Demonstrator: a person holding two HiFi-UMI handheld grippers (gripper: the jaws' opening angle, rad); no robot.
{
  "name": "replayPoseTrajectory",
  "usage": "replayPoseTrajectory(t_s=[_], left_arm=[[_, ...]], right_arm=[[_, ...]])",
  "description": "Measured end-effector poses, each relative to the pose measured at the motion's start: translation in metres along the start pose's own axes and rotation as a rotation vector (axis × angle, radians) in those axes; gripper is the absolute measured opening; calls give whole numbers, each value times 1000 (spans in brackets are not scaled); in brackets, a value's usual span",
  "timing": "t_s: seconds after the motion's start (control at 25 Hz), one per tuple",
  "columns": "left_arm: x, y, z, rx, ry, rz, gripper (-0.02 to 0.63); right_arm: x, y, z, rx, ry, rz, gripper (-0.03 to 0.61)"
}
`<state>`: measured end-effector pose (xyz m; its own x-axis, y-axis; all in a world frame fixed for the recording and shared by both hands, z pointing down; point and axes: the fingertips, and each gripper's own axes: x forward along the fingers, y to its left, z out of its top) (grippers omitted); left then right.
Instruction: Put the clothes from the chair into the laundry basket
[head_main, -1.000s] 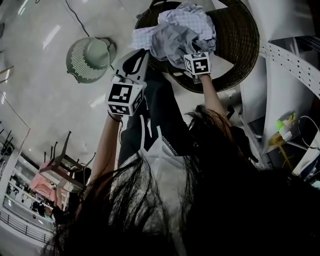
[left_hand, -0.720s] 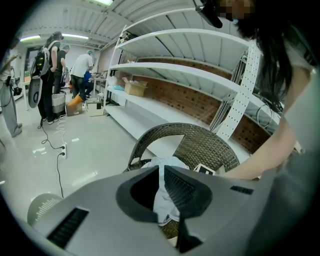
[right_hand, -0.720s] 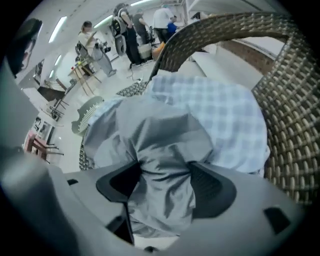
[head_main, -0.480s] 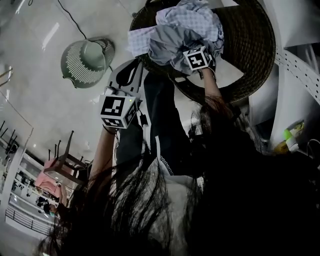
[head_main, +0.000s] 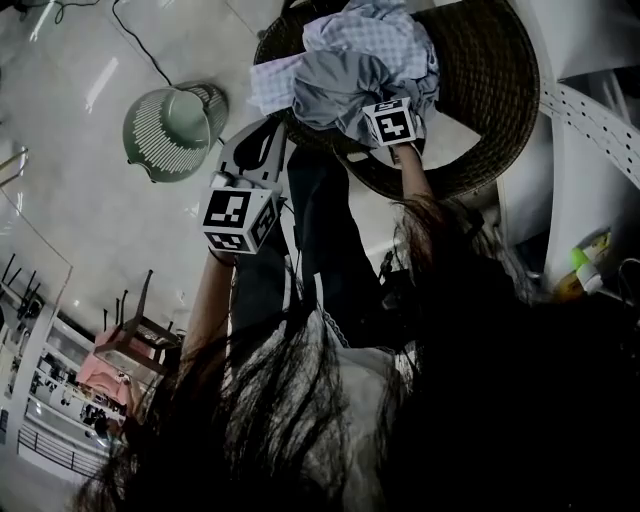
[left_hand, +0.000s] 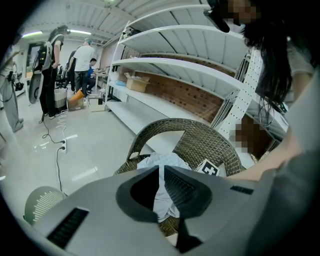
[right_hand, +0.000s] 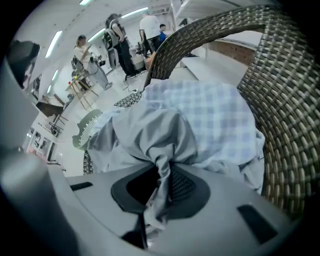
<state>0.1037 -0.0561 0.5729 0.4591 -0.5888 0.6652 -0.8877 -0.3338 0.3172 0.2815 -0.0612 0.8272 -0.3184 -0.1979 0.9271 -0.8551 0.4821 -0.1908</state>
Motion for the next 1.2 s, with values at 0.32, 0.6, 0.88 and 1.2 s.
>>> replayPoseTrajectory(t_s=[0.32,0.6,0.88,1.2], left_arm=[[-46,7,29,6,-84,31,43],[-103,26,44,-2,-155,94,43],[-176,53,51,-66,-252,191,43],[-273,105,27,-136,-345,325,43]], right_arm=[[-78,43,17,175,-110,192,60],[-157,82,64,242,-210,321,59],[-232,127,116,240,-302,389,60],[-310,209,181,163,-388,499,58]])
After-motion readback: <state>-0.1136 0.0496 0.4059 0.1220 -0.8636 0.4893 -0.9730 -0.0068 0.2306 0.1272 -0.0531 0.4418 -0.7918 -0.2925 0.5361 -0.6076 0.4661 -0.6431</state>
